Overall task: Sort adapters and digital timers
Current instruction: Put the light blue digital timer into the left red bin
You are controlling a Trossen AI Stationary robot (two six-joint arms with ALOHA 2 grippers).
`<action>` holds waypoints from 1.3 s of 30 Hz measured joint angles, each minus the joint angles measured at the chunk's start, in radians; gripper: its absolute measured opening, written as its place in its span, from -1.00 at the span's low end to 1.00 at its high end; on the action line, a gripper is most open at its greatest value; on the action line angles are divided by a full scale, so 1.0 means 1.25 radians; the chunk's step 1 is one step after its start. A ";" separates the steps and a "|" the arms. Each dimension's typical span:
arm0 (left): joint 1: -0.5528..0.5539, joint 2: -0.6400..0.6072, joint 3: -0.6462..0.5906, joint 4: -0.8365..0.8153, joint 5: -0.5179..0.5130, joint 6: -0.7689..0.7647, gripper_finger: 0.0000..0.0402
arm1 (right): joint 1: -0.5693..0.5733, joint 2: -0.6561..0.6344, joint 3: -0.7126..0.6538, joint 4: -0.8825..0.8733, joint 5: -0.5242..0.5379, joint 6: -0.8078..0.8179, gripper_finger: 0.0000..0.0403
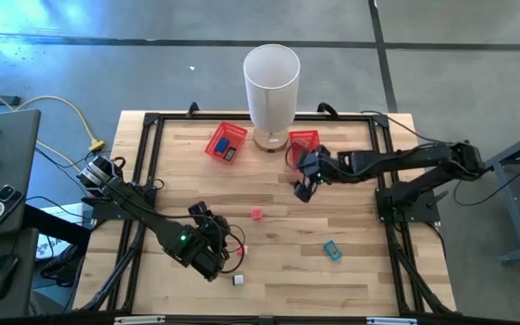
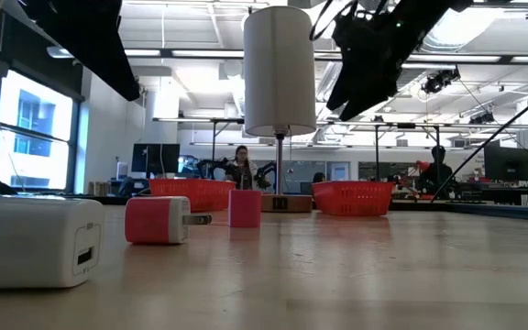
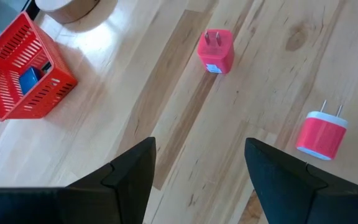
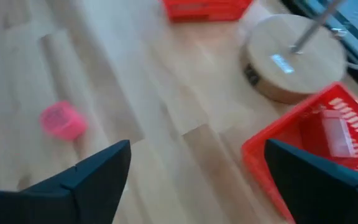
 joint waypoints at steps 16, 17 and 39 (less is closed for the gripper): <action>0.000 0.000 0.000 0.000 0.000 0.021 0.18 | 0.395 -0.035 0.000 -0.315 0.318 0.257 0.71; 0.000 0.000 0.000 0.000 0.000 0.021 0.18 | 0.430 -0.037 0.000 -0.328 0.335 0.295 0.71; 0.027 0.000 0.000 0.010 -0.004 0.020 0.18 | 0.844 -0.026 -0.316 0.085 0.582 0.622 0.71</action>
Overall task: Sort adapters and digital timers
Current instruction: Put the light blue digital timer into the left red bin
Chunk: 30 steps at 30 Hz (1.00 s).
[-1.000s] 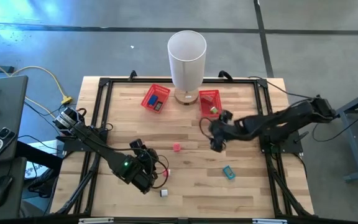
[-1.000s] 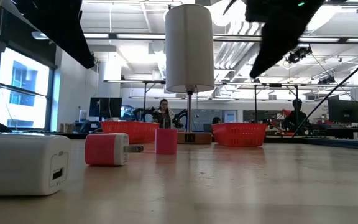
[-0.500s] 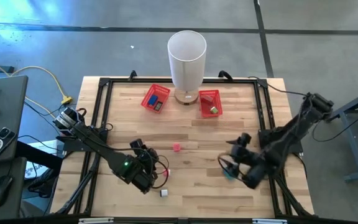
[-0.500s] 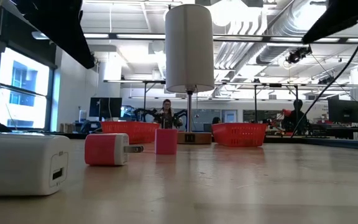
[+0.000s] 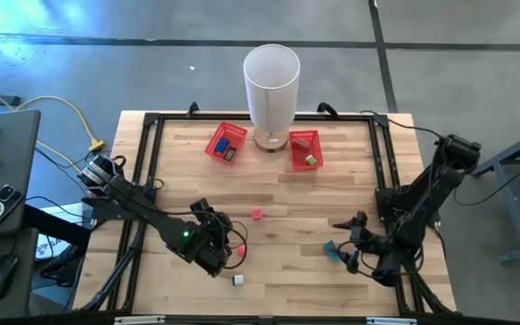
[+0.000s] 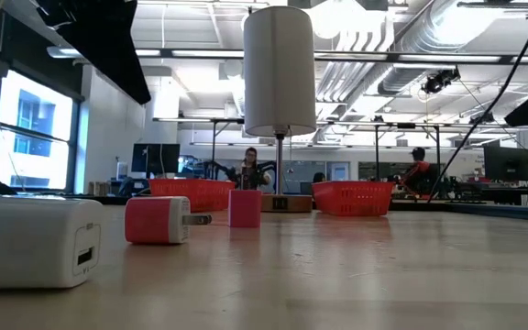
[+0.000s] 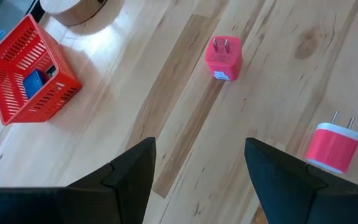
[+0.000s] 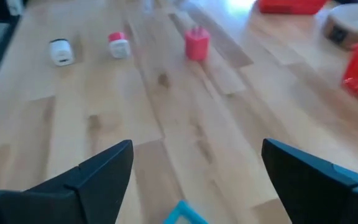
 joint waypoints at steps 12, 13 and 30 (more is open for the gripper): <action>0.025 0.000 0.000 0.007 0.003 -0.002 0.18 | 0.044 0.069 -0.014 0.099 -0.061 0.057 0.71; 0.028 0.000 0.000 0.008 0.004 -0.002 0.18 | 0.052 0.075 -0.014 0.098 -0.066 0.073 0.71; 0.041 0.000 0.000 0.027 0.005 0.019 0.18 | 0.098 0.086 0.024 -0.091 -0.149 0.303 0.71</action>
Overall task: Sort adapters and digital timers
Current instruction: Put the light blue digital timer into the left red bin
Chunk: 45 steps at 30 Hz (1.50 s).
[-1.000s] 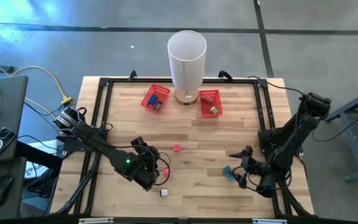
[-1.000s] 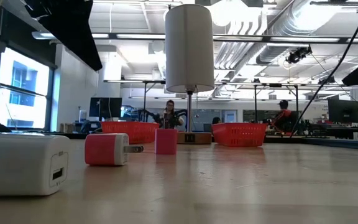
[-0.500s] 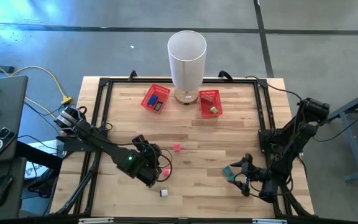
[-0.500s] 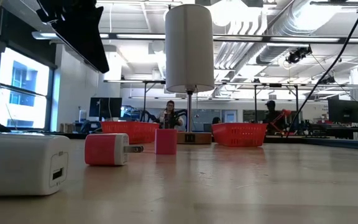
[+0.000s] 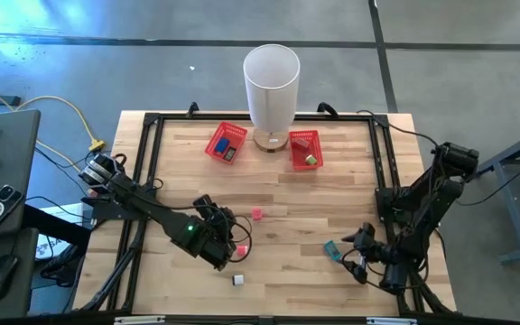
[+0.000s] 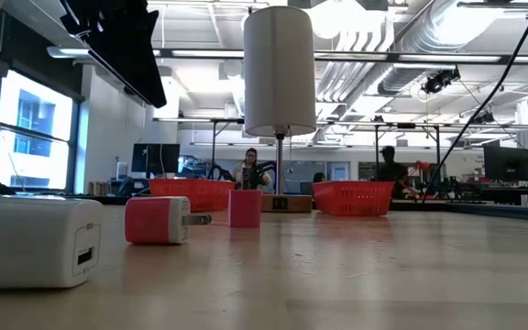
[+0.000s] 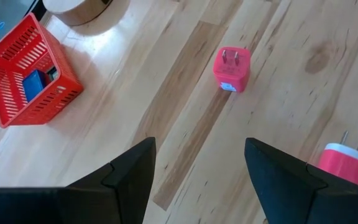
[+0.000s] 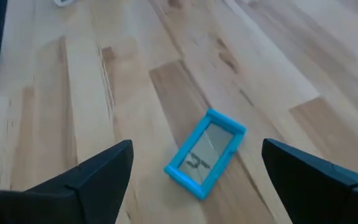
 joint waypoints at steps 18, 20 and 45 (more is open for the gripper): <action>0.016 0.000 0.000 0.008 0.002 0.018 0.18 | -0.037 0.172 0.053 0.081 -0.050 0.001 0.71; 0.016 0.000 0.000 0.011 0.002 0.018 0.18 | -0.038 0.186 0.059 0.082 -0.056 0.004 0.71; 0.016 0.000 0.000 0.022 0.005 0.015 0.18 | -0.002 0.365 0.061 0.105 0.126 0.180 0.71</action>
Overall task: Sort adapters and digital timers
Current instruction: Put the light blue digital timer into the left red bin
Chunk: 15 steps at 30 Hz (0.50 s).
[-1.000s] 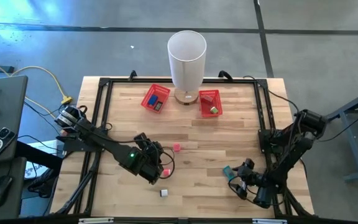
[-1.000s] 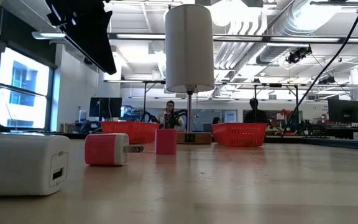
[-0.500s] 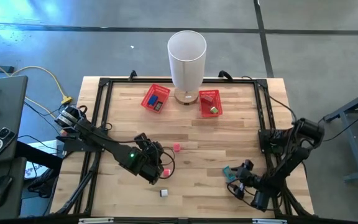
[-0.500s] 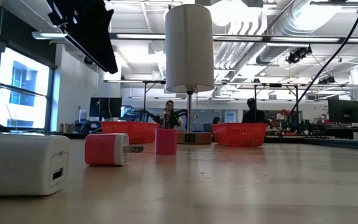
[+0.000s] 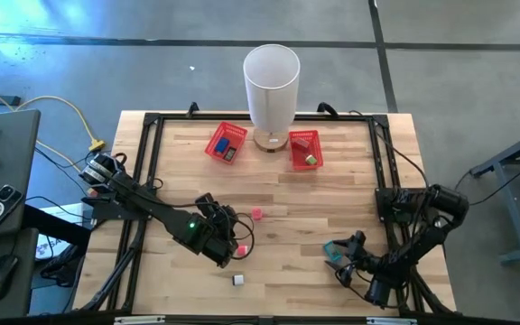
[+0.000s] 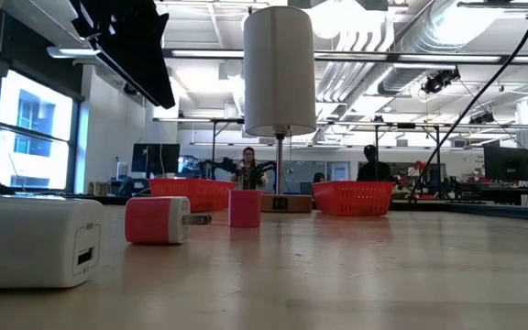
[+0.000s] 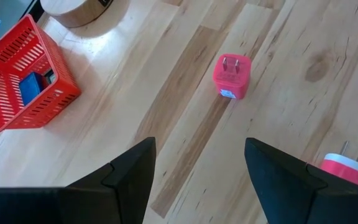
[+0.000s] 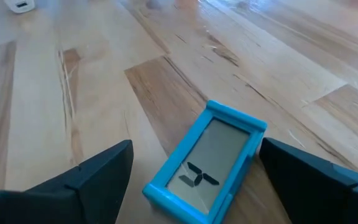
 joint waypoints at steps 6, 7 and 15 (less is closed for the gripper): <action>0.000 0.000 0.000 0.007 0.001 0.000 0.18 | 0.028 0.002 -0.003 0.015 0.023 0.001 0.71; 0.000 0.000 0.000 0.009 0.001 0.000 0.18 | 0.030 0.002 -0.003 0.018 0.025 0.002 0.71; 0.001 0.000 0.000 0.022 0.002 0.000 0.18 | 0.032 0.001 -0.003 0.066 0.045 0.004 0.71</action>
